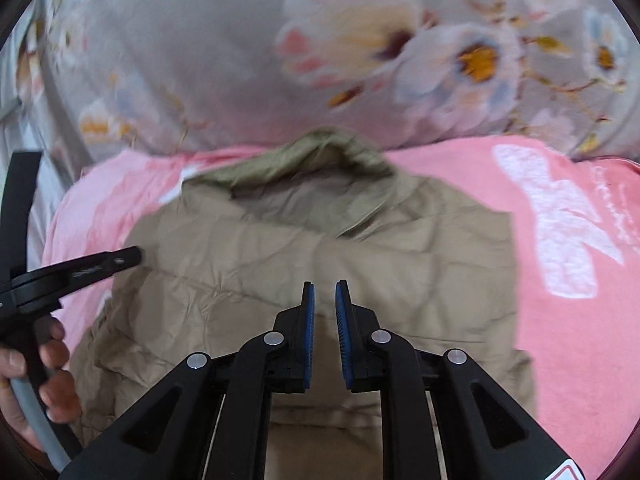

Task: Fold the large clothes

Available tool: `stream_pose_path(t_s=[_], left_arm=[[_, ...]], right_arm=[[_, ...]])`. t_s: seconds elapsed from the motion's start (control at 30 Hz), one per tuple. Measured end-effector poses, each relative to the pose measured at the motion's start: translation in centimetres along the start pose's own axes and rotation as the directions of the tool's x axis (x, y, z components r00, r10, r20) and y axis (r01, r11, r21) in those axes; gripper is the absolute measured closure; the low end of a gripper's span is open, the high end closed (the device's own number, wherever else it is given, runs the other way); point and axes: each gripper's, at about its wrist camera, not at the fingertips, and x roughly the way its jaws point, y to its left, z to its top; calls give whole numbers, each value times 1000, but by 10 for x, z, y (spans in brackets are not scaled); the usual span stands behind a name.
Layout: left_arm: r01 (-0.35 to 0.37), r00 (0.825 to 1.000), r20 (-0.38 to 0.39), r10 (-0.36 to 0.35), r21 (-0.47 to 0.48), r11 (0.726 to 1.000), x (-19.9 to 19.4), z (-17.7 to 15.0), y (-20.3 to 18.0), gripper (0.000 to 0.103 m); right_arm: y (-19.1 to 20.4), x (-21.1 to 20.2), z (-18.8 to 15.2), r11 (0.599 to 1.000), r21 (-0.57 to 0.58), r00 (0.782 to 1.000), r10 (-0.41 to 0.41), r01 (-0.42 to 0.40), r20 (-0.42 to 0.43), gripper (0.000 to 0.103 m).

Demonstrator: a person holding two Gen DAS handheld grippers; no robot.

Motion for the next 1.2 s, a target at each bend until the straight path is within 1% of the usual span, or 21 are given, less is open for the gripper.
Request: stream_pose_path(t_s=[0.03,0.1,0.13,0.23,0.33,0.37,0.4,0.47,0.53,0.57,0.63,0.7,0.87,0.97,1.2], left_arm=[[-13,999,-32,14,10,1000,15,-6,-4,95],[-39,998,-51,40,20,999,28,-17,-5,95],[-43,998,-48,44,25,999,29,-22,-3,95],[-36,998,-51,39,64,997,20,-37,1,95],[-45,997,-63,53,132,990,17,-51,0,95],[-53,996,-58,63,152,987,18,-54,-2,95],[-58,996,-54,67,156,986,21,-55,-4,95],[-65,996,-47,72,146,987,26,-57,-4,95],[-81,996,-26,85,140,987,29,-61,-6,95],[-89,996,-14,92,147,985,29,-63,-7,95],[-109,994,24,107,163,981,31,-70,-10,95],[-111,993,45,105,163,980,30,-75,-10,96],[-104,993,66,95,150,983,29,-77,-8,96],[-123,991,81,111,162,979,30,-78,-11,96],[-154,986,95,138,182,971,31,-81,-17,96]], right_arm=[[5,12,-3,1000,-18,1000,-6,5,-30,89],[11,30,-13,999,-37,996,-5,2,-85,89],[11,34,-19,999,-40,995,1,-5,-103,90],[16,29,-41,995,-96,991,16,-29,-137,90],[22,24,-51,989,-146,988,9,-31,-154,90],[21,21,-50,989,-145,989,-4,-17,-146,92],[20,20,-47,991,-136,991,-13,-5,-132,92],[11,23,-40,994,-110,993,-39,27,-107,94],[2,32,-41,997,-78,992,-30,20,-125,100],[-2,38,-45,997,-73,992,-23,14,-123,101],[-1,43,-47,997,-81,994,-21,12,-111,102],[-1,43,-49,997,-81,995,-20,12,-101,102],[-11,45,-53,999,-38,996,18,-22,-86,102],[-15,46,-54,999,-18,996,38,-39,-82,102],[-14,47,-54,999,-11,996,44,-45,-78,102]])
